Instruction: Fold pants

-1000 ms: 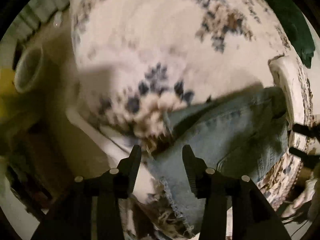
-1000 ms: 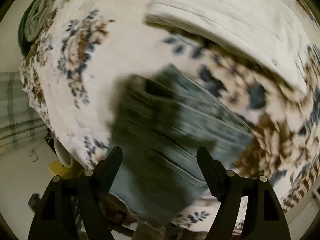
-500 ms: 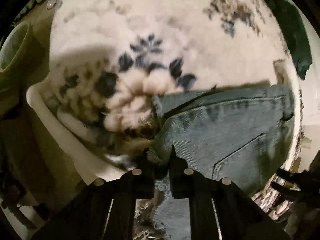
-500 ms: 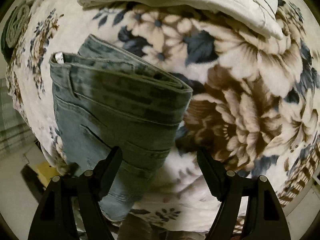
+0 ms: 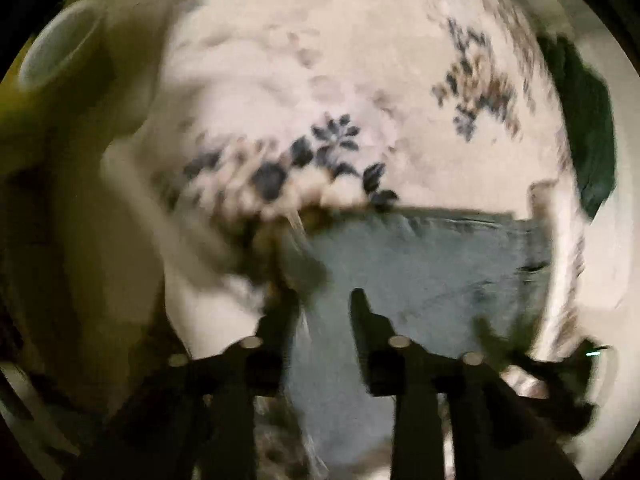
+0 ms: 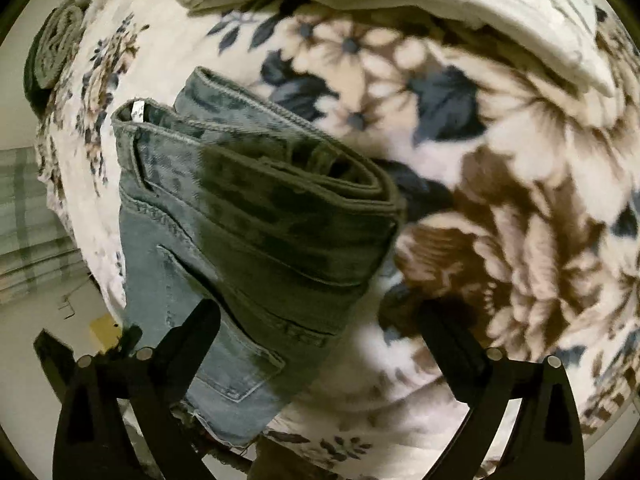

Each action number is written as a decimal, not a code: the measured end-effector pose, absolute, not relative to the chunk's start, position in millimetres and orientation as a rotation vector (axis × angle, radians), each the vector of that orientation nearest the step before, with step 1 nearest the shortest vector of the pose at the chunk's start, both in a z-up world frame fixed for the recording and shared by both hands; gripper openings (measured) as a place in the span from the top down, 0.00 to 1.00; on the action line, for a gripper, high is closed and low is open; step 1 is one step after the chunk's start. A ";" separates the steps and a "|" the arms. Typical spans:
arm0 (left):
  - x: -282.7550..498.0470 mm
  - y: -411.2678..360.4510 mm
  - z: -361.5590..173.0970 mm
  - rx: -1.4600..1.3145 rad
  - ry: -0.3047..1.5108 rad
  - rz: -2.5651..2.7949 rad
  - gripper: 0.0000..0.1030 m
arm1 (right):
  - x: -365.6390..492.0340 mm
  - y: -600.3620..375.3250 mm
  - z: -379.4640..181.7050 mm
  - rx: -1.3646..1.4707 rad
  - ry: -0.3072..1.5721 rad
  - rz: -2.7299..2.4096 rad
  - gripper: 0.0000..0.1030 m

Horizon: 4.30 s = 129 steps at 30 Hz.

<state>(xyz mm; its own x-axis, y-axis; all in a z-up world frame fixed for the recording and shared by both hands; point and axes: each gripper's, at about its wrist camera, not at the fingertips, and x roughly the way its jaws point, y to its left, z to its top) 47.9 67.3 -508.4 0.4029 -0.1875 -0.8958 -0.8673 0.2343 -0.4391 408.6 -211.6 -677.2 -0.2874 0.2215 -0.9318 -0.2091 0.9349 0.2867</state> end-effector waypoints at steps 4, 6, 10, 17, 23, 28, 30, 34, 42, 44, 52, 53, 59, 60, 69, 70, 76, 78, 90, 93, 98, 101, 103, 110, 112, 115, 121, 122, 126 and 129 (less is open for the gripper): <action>2.4 26.1 -500.3 -1.551 0.927 0.662 0.58 | 408.6 -216.8 -687.9 0.056 1.803 0.476 0.00; 2.7 -1.3 -511.3 -1.673 0.900 0.653 0.58 | 407.9 -224.6 -693.1 0.085 1.802 0.499 0.00; 8.5 -55.3 -546.2 -1.876 0.871 0.624 0.58 | 405.4 -234.7 -700.9 0.124 1.800 0.546 0.00; 25.2 -94.5 -564.4 -2.015 0.755 0.628 0.58 | 402.0 -237.6 -707.8 0.114 1.800 0.629 0.00; 21.9 -106.2 -570.7 -2.069 0.684 0.608 0.58 | 405.3 -249.9 -714.0 0.173 1.799 0.642 0.00; 29.3 -98.3 -582.0 -2.096 0.593 0.661 0.56 | 410.1 -256.6 -716.1 0.237 1.805 0.652 0.00; 32.0 -97.5 -582.8 -2.090 0.583 0.670 0.54 | 411.9 -258.3 -716.9 0.255 1.806 0.666 0.00; 32.5 -99.3 -584.3 -2.117 0.538 0.689 0.52 | 413.9 -261.2 -718.7 0.292 1.802 0.680 0.00; 25.2 -91.9 -589.8 -2.166 0.478 0.728 0.49 | 421.4 -261.1 -720.4 0.458 1.793 0.738 0.00; 28.0 -88.5 -589.4 -2.156 0.487 0.741 0.49 | 423.3 -254.5 -721.8 0.460 1.794 0.748 0.00; 30.6 -85.0 -592.7 -2.168 0.508 0.794 0.49 | 420.7 -239.6 -725.5 0.460 1.762 0.756 0.19; 31.7 -83.7 -591.9 -2.164 0.511 0.801 0.51 | 419.6 -238.7 -724.8 0.432 1.757 0.745 0.25; 35.9 -72.0 -574.5 -2.041 0.572 0.767 0.82 | 412.6 -244.8 -718.0 0.457 1.724 0.700 0.75; 36.7 -67.5 -569.1 -2.016 0.582 0.758 0.85 | 411.0 -244.3 -714.6 0.457 1.715 0.693 0.78; 49.8 -22.3 -485.2 -1.779 0.599 0.699 0.89 | 393.7 -221.2 -647.9 0.476 1.643 0.652 0.85; 51.8 -16.9 -475.1 -1.756 0.604 0.691 0.89 | 393.7 -223.3 -641.1 0.476 1.638 0.653 0.85; 89.6 16.0 -409.6 -1.613 0.656 0.612 0.89 | 406.6 -216.4 -572.9 0.520 1.583 0.645 0.86; 115.1 25.4 -388.0 -1.570 0.674 0.558 0.89 | 419.1 -219.8 -548.2 0.558 1.551 0.626 0.86; 386.6 47.3 -303.0 -1.285 0.816 0.062 0.89 | 554.3 -286.7 -418.5 0.807 1.186 0.396 0.86; 456.7 32.8 -318.1 -1.190 0.881 -0.063 0.89 | 582.4 -310.2 -421.4 0.865 1.091 0.299 0.86; 523.1 -1.0 -401.8 -1.082 1.029 -0.214 0.89 | 592.2 -348.0 -496.1 0.990 1.005 0.131 0.86; 523.6 -12.4 -465.1 -1.074 1.140 -0.230 0.89 | 575.1 -361.3 -557.0 1.050 1.011 0.042 0.86; 512.9 -15.2 -494.6 -1.067 1.190 -0.239 0.89 | 560.8 -364.2 -581.8 1.053 1.012 0.012 0.86; 494.8 -13.8 -519.8 -1.096 1.231 -0.267 0.88 | 538.5 -368.6 -616.9 1.064 1.017 -0.017 0.86; 493.5 -11.1 -518.3 -1.101 1.236 -0.271 0.86 | 537.5 -369.3 -624.0 1.053 1.020 -0.017 0.86; 488.3 -1.0 -513.4 -1.115 1.249 -0.270 0.85 | 527.6 -366.3 -630.0 1.030 1.028 -0.019 0.85; 466.5 8.9 -507.7 -1.115 1.292 -0.228 0.79 | 503.4 -366.1 -632.3 0.998 1.061 -0.073 0.72; 465.5 9.5 -504.9 -1.101 1.307 -0.214 0.77 | 500.1 -368.2 -633.2 0.988 1.077 -0.091 0.69; 467.9 9.6 -474.0 -0.885 1.356 -0.137 0.69 | 492.4 -368.4 -614.7 0.819 1.172 -0.192 0.42; 471.3 -0.4 -437.9 -0.529 1.384 -0.062 0.62 | 491.2 -359.5 -585.7 0.648 1.196 -0.243 0.20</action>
<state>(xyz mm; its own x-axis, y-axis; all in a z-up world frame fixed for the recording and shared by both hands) 471.3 -0.4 -437.9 0.2040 -0.3452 -0.9161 -0.2620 0.8824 -0.3908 491.2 -359.5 -585.7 0.3661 0.1568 -0.9173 0.5026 0.7963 0.3367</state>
